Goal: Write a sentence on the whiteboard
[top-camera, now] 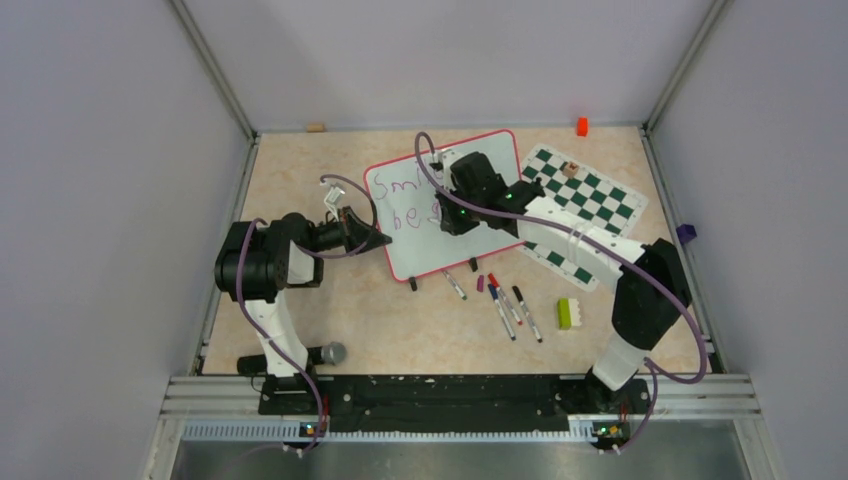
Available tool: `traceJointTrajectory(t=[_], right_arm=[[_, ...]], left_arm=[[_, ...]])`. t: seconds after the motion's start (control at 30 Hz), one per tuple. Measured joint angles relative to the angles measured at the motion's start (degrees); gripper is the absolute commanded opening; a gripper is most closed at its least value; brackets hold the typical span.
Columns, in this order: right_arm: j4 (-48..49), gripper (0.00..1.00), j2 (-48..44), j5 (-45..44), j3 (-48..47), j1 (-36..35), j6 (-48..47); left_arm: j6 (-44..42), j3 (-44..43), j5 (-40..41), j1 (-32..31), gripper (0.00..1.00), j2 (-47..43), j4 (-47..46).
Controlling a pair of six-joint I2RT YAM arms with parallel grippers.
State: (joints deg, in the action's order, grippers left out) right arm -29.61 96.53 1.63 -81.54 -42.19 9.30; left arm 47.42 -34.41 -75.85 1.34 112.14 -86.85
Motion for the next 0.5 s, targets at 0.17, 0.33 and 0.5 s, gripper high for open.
traceJointTrajectory(t=[0.17, 0.33, 0.5], right_arm=[[0.76, 0.0, 0.0, 0.13, -0.59, 0.0, 0.31], [1.33, 0.0, -0.83, 0.68, -0.59, 0.76, 0.37], [2.16, 0.0, -4.26, 1.31, 0.26, 4.15, 0.98]], left_arm=[[0.0, 0.0, -0.02, -0.02, 0.0, 0.0, -0.02], [0.0, 0.0, -0.13, -0.02, 0.0, 0.0, -0.11], [0.0, 0.0, -0.17, -0.02, 0.0, 0.0, -0.13]])
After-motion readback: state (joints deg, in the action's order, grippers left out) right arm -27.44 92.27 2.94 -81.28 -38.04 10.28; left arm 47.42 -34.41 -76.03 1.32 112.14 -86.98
